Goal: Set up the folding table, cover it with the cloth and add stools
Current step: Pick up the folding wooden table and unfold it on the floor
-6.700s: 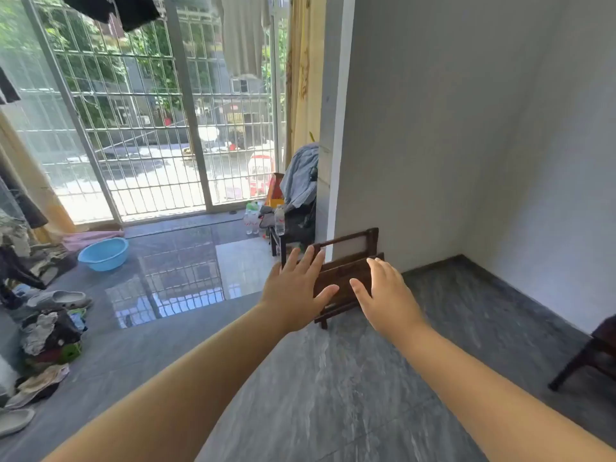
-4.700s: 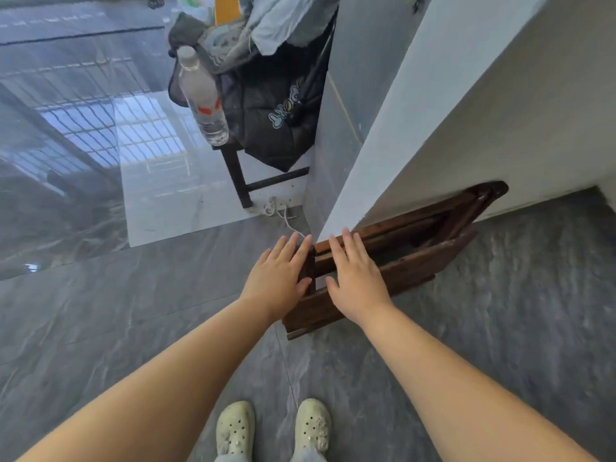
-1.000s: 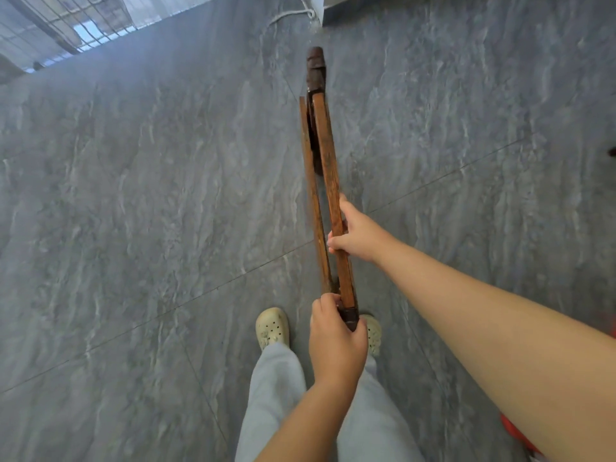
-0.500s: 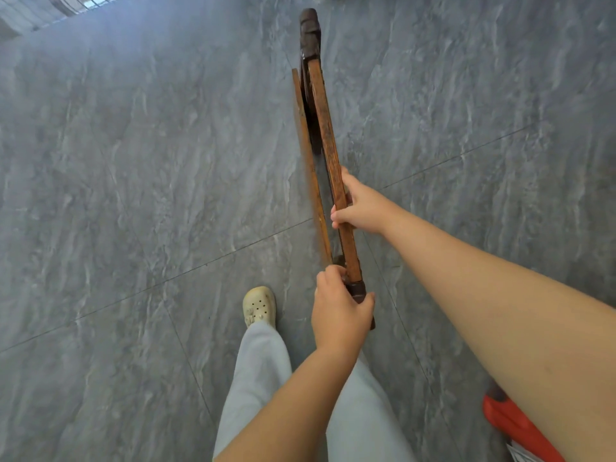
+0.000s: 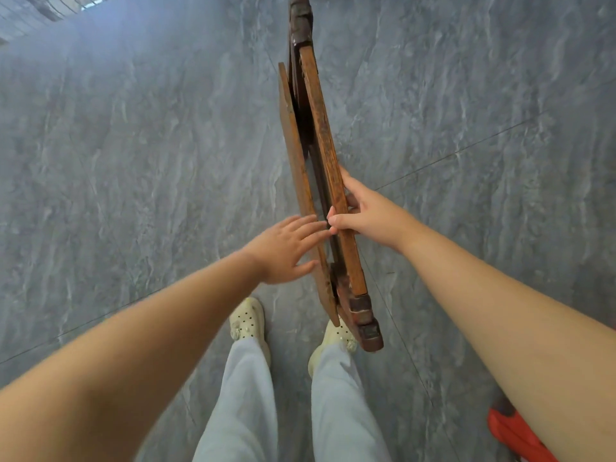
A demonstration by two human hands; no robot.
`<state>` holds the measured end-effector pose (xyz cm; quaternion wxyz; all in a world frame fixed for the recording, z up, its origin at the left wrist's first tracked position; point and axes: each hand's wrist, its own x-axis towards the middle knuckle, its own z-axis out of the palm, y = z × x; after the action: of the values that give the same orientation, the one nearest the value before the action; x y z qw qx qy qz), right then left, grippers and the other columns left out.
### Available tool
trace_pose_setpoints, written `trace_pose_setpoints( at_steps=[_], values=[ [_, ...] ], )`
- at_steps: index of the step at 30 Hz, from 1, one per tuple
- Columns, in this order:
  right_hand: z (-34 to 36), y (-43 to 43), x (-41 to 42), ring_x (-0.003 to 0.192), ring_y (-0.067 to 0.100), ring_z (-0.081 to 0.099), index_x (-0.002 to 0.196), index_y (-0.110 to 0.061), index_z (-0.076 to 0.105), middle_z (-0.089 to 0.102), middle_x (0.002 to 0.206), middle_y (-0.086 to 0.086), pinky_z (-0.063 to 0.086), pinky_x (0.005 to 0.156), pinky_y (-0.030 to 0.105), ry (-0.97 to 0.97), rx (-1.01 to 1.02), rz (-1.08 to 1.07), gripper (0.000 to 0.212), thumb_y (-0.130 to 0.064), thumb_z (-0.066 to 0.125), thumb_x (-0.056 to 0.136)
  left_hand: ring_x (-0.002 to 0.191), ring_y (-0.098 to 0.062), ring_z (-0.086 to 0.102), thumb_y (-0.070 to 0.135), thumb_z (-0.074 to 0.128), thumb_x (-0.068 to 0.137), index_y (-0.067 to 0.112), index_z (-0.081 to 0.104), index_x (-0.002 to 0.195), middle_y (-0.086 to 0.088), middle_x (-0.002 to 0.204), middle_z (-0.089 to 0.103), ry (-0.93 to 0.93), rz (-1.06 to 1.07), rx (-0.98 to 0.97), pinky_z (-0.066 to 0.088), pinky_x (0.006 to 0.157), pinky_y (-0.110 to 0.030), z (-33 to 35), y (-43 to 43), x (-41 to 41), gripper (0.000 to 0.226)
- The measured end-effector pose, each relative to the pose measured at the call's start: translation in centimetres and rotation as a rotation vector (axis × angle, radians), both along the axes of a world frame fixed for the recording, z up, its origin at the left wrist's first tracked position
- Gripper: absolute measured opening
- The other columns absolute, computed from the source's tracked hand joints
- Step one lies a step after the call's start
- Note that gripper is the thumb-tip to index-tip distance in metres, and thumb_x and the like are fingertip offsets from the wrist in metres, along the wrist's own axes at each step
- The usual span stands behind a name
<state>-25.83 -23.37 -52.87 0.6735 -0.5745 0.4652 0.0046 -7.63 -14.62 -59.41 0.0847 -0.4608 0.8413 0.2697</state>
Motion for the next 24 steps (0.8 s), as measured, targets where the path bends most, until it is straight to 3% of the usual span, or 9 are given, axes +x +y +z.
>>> trace_pose_setpoints(
  at_steps=[2, 5, 8, 11, 18, 24],
  values=[
    [-0.5, 0.1, -0.2, 0.128, 0.028, 0.047, 0.149, -0.046, 0.007, 0.041, 0.121, -0.010, 0.037, 0.110, 0.051, -0.014, 0.003, 0.001, 0.098, -0.040, 0.067, 0.072, 0.147, -0.022, 0.004, 0.046, 0.032, 0.097, 0.019, 0.008, 0.151, -0.007, 0.159, 0.012, -0.147, -0.179, 0.022, 0.001, 0.118, -0.036, -1.3, -2.1, 0.5, 0.065],
    [-1.2, 0.0, -0.6, 0.129, 0.031, 0.048, 0.150, -0.044, 0.008, 0.049, 0.119, -0.009, 0.045, 0.105, 0.046, -0.076, -0.009, -0.018, 0.092, -0.028, 0.067, 0.082, 0.146, -0.024, -0.001, 0.038, 0.039, 0.096, 0.018, 0.006, 0.151, -0.008, 0.160, 0.006, -0.311, -0.354, 0.051, -0.003, 0.117, -0.037, -2.6, -3.9, 0.1, 0.068],
    [-1.2, -0.2, -0.9, 0.104, 0.014, 0.063, 0.152, -0.039, 0.009, 0.058, 0.108, -0.008, 0.053, 0.091, 0.031, -0.132, -0.010, -0.028, 0.086, -0.015, 0.064, 0.089, 0.146, -0.026, 0.002, 0.036, 0.043, 0.095, 0.017, 0.010, 0.151, -0.008, 0.159, 0.010, -0.374, -0.377, 0.044, 0.000, 0.119, -0.040, -4.1, -4.7, -0.8, 0.068],
    [-1.2, -0.2, -1.2, 0.087, 0.012, 0.067, 0.152, -0.037, 0.011, 0.062, 0.099, -0.001, 0.053, 0.082, 0.026, -0.157, 0.011, -0.055, 0.085, -0.009, 0.062, 0.090, 0.146, -0.028, 0.008, 0.035, 0.044, 0.097, 0.018, 0.021, 0.149, -0.008, 0.157, 0.021, -0.427, -0.423, -0.010, 0.001, 0.119, -0.044, -5.3, -5.1, -1.3, 0.060],
    [-0.9, -0.6, -1.9, 0.083, 0.013, 0.067, 0.152, -0.036, 0.013, 0.062, 0.094, 0.002, 0.051, 0.081, 0.024, -0.155, 0.049, -0.075, 0.084, -0.006, 0.061, 0.090, 0.139, -0.025, 0.030, 0.025, 0.053, 0.093, 0.019, 0.044, 0.139, -0.004, 0.144, 0.044, -0.308, -0.365, -0.140, -0.004, 0.115, -0.041, -6.9, -5.4, -1.9, 0.047],
    [-0.5, -0.4, -1.6, 0.082, 0.016, 0.065, 0.152, -0.036, 0.013, 0.059, 0.092, 0.005, 0.053, 0.078, 0.023, -0.167, 0.055, -0.087, 0.084, -0.003, 0.060, 0.091, 0.127, -0.024, 0.043, 0.022, 0.056, 0.092, 0.018, 0.052, 0.131, -0.003, 0.131, 0.054, -0.261, -0.344, -0.165, 0.010, 0.117, -0.041, -6.9, -4.9, -1.1, 0.039]
  ],
)
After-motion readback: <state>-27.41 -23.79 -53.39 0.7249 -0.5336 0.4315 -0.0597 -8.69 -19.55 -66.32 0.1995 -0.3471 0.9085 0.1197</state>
